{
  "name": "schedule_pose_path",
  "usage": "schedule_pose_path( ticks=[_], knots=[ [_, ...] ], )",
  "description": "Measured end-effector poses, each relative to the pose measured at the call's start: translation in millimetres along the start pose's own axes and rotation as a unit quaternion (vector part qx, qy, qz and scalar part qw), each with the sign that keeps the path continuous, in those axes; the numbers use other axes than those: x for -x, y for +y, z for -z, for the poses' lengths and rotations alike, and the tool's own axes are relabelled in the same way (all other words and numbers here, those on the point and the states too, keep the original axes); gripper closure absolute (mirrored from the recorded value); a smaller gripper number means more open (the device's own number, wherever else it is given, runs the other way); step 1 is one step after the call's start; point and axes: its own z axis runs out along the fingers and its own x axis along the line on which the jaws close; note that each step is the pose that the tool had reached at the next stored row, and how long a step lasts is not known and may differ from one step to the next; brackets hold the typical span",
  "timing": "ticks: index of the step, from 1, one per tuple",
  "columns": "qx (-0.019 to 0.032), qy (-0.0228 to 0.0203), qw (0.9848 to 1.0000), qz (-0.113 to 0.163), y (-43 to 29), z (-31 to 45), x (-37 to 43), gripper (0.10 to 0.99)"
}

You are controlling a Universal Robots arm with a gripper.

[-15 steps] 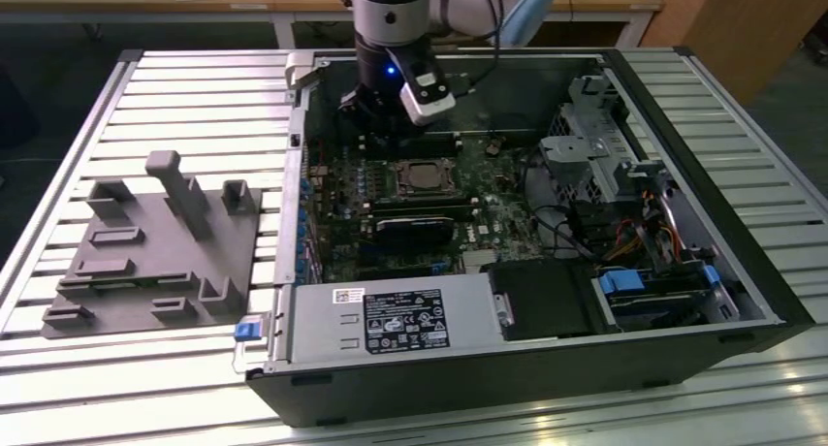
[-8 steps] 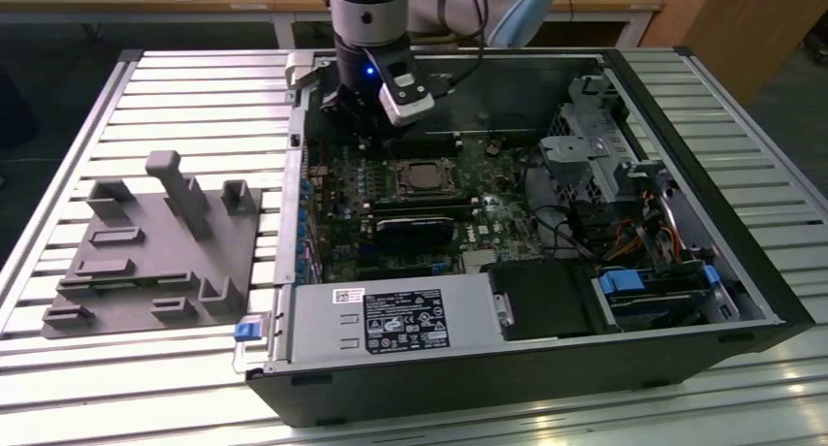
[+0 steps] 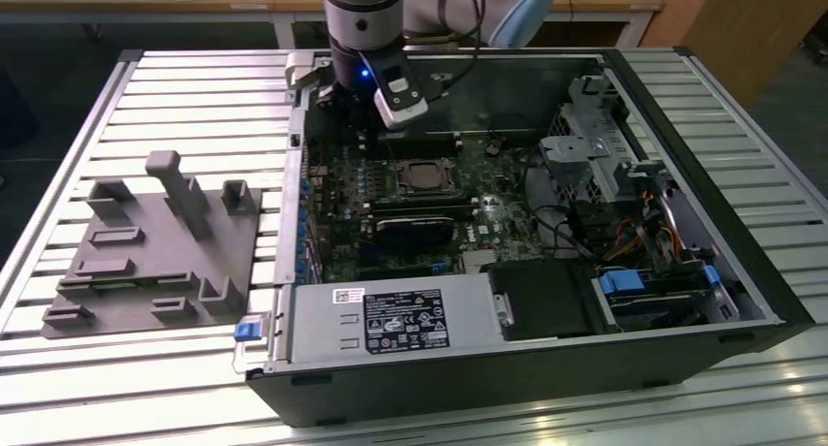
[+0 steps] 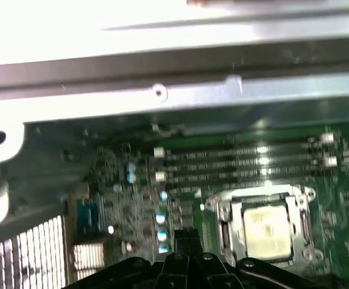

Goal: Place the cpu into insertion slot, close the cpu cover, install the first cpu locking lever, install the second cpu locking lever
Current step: 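Install the first cpu locking lever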

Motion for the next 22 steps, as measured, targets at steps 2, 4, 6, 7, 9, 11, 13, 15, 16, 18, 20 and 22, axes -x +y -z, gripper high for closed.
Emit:
schedule_pose_path(
  ticks=[2,4,6,7,9,11,13,15,16,18,20,22],
  knots=[
    [0.0179,0.0019,0.9998,0.000,-0.1,0.0,-0.4,0.980],
    [0.0366,0.0041,0.9993,0.000,-0.2,0.0,-0.8,0.980],
    [0.0545,0.0060,0.9985,0.000,-0.3,0.0,-1.2,0.980],
    [0.0633,0.0070,0.9980,0.000,-0.4,0.1,-1.3,0.980],
    [0.0725,0.0080,0.9973,0.000,-0.5,0.1,-1.3,0.980],
    [0.0728,0.0080,0.9973,-0.001,-0.4,0.0,-1.3,0.980],
    [0.0729,0.0080,0.9973,0.000,-0.5,0.1,-1.0,0.980],
    [0.0729,0.0080,0.9973,0.000,-0.2,0.0,1.7,0.980],
    [0.0729,0.0080,0.9973,0.000,0.1,-0.1,4.0,0.980],
    [0.0729,0.0080,0.9973,0.000,0.8,-0.2,10.2,0.980],
    [0.0729,0.0080,0.9973,0.000,1.5,-0.4,17.4,0.980],
    [0.0729,0.0080,0.9973,0.000,2.3,-0.6,24.9,0.980]
  ],
)
